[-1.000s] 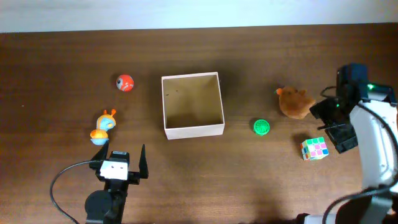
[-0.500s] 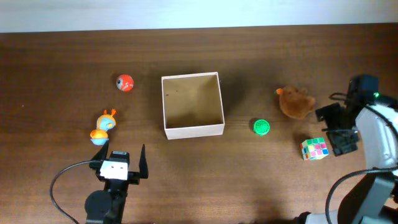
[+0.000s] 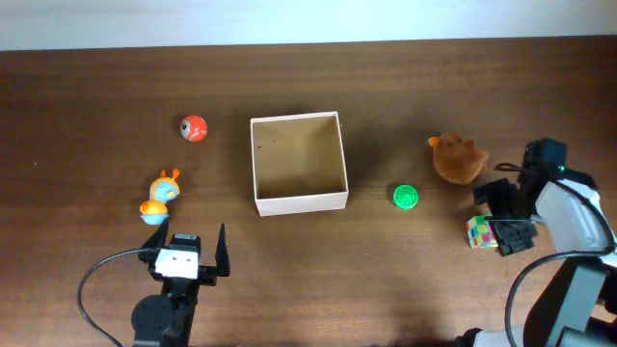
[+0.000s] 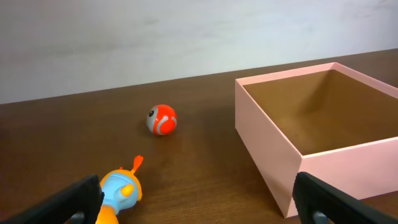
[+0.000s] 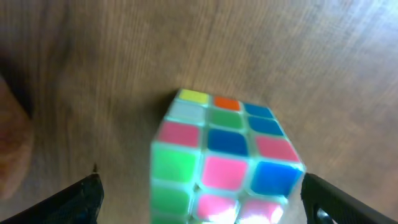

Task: Pack container
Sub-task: 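Lower the right gripper and grasp the Rubik's cube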

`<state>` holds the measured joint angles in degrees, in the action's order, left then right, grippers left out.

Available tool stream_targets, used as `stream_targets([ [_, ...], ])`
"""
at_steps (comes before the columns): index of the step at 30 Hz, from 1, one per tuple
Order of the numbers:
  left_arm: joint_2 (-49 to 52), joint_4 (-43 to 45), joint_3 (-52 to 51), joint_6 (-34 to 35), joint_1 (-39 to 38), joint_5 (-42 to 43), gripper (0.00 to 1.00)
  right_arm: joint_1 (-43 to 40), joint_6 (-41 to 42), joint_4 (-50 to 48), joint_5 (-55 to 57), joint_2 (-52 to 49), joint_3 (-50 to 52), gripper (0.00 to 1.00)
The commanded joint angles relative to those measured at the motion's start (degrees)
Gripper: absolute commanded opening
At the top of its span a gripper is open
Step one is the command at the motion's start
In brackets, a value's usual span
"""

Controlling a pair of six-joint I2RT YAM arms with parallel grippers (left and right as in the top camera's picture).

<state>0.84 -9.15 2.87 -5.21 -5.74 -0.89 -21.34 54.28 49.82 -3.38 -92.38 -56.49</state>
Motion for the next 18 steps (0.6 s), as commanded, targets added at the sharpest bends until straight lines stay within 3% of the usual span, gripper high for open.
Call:
stream_targets([
  [1, -0.55, 0.13, -0.33, -1.09, 0.28, 0.0, 0.99, -0.39, 0.66, -2.12, -0.48, -0.5, 2.45, 0.95],
  [5, -0.55, 0.13, -0.33, -1.09, 0.28, 0.0, 0.99, -0.39, 0.63, -4.13, -0.46, -1.4, 3.56, 0.93],
  [12, -0.55, 0.13, -0.33, -1.09, 0.28, 0.0, 0.99, -0.39, 0.39, -4.2, 0.22, -2.62, 3.58, 0.73],
  [18, -0.55, 0.15, -0.33, -1.09, 0.28, 0.0, 0.99, -0.39, -0.02, -3.28, 4.17, -2.62, 3.58, 0.62],
])
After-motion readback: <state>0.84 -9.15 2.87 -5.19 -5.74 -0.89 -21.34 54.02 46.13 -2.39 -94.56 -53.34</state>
